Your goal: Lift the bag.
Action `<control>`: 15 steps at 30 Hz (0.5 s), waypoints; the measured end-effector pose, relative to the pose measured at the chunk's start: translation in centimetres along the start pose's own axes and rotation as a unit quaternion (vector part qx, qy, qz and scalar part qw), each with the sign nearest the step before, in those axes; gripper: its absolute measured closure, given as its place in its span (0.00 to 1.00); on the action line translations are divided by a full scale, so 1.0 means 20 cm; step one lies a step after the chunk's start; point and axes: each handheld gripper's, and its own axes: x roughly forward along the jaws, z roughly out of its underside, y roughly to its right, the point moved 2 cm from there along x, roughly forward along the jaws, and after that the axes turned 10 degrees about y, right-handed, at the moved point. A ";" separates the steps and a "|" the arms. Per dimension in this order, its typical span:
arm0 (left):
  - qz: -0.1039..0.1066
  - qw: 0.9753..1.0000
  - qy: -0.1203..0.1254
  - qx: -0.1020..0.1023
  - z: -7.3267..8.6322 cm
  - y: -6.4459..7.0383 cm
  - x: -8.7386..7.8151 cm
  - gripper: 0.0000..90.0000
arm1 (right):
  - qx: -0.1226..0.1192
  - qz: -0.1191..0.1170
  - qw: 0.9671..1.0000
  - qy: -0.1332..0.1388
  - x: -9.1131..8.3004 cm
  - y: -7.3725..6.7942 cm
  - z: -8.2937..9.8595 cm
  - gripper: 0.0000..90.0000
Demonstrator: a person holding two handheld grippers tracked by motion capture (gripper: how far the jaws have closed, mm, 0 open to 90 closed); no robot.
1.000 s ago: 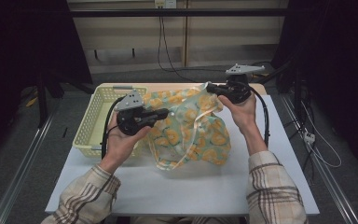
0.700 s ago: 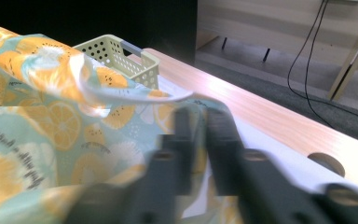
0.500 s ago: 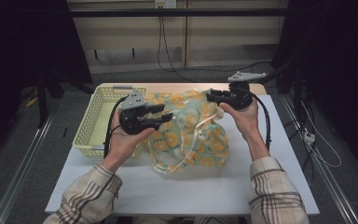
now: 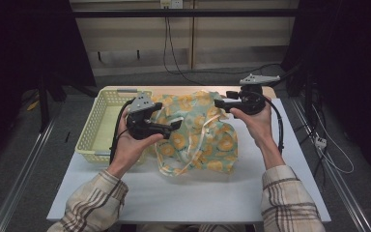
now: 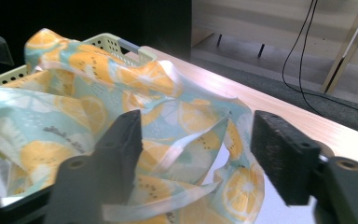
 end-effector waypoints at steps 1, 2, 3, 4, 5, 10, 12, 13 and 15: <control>0.000 1.000 -0.001 0.000 0.00 0.00 0.00 0.08 | 0.002 0.003 1.000 0.002 0.00 0.00 0.00 0.32; 0.001 1.000 -0.002 0.002 0.00 0.00 -0.01 0.07 | 0.004 0.006 1.000 0.003 -0.01 0.00 -0.01 0.30; 0.002 1.000 -0.002 0.004 -0.01 0.01 -0.02 0.07 | 0.004 0.008 1.000 0.003 -0.02 0.00 -0.01 0.30; 0.004 1.000 -0.006 0.007 -0.01 0.01 -0.03 0.07 | 0.005 0.007 1.000 0.005 -0.03 0.00 -0.01 0.29; 0.002 1.000 -0.008 0.003 -0.01 0.01 -0.04 0.06 | 0.005 0.008 1.000 0.007 -0.04 -0.01 -0.01 0.28; -0.003 1.000 -0.010 -0.003 0.01 0.00 -0.13 0.06 | 0.004 0.016 1.000 0.012 -0.11 -0.03 0.03 0.24; -0.011 1.000 -0.009 0.001 0.03 0.00 -0.16 0.06 | 0.000 0.026 1.000 0.008 -0.14 -0.05 0.04 0.23; -0.017 1.000 -0.006 0.003 0.04 0.00 -0.18 0.06 | -0.007 0.033 0.999 0.006 -0.15 -0.06 0.04 0.21; -0.024 1.000 -0.010 0.003 0.06 -0.01 -0.21 0.07 | -0.008 0.036 0.999 0.002 -0.18 -0.07 0.05 0.20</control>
